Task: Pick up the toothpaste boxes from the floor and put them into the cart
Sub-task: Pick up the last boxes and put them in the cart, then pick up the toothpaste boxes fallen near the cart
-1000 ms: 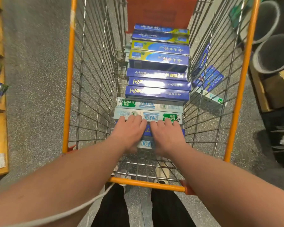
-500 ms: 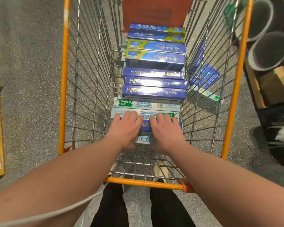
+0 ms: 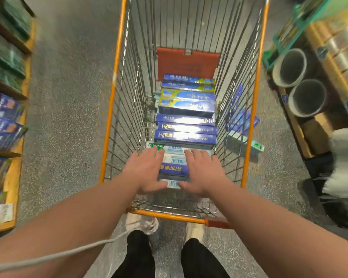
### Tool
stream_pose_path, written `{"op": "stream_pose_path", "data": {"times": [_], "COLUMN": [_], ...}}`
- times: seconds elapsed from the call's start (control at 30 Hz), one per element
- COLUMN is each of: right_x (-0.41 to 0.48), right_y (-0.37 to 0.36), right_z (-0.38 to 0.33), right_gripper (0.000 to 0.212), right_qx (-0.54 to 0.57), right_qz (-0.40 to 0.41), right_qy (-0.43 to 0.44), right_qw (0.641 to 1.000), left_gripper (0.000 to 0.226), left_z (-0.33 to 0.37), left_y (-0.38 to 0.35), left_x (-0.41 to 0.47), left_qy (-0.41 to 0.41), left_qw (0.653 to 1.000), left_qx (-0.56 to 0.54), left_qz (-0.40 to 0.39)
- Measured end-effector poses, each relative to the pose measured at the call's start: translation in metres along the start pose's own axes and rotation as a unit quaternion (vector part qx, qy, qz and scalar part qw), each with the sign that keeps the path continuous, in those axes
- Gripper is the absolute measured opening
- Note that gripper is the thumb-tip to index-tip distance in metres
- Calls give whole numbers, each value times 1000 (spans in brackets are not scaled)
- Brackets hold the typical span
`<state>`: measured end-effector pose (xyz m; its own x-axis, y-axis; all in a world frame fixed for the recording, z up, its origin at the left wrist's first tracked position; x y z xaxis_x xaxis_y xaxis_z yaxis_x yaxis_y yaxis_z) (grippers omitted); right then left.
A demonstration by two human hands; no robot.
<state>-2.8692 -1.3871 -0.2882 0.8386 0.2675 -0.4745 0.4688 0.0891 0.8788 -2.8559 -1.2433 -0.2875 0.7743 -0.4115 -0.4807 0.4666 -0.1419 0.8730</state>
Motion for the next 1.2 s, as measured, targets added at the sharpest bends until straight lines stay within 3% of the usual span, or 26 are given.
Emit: {"op": "stream_pose_path", "data": {"times": [0.27, 0.53, 0.67, 0.93, 1.2], "right_x": [-75, -162, -216, -299, -352], "right_y": [123, 200, 203, 186, 185], "right_z": [-3, -5, -12, -35, 16], "right_gripper": [88, 74, 70, 74, 63], "right_qx": [0, 12, 38, 74, 76], "right_qz": [59, 126, 137, 163, 183], "right_qy": [49, 38, -2, -38, -93], "right_qw": [997, 991, 990, 983, 976], "left_gripper": [86, 85, 98, 79, 78], "left_z": [21, 67, 79, 124, 196], "left_y": [116, 188, 202, 199, 203], "left_x": [-93, -155, -184, -233, -231], "left_qy": [63, 25, 6, -43, -103], "left_qw": [996, 992, 990, 986, 981], "left_qx": [-14, -20, -23, 25, 38], "left_qz": [66, 126, 137, 156, 160]}}
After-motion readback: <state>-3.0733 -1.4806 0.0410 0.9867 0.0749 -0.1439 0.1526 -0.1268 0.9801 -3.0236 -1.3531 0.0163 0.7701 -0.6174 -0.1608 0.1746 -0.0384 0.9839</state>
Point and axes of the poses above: each hand's wrist, its own x-axis towards the middle knuckle, its own y-axis out of the back of the hand, z = x × y, the point moved 9 cm from there along x, towards the middle knuckle, and after that the axes turned 2 degrees about -x, right-handed, at the moved point
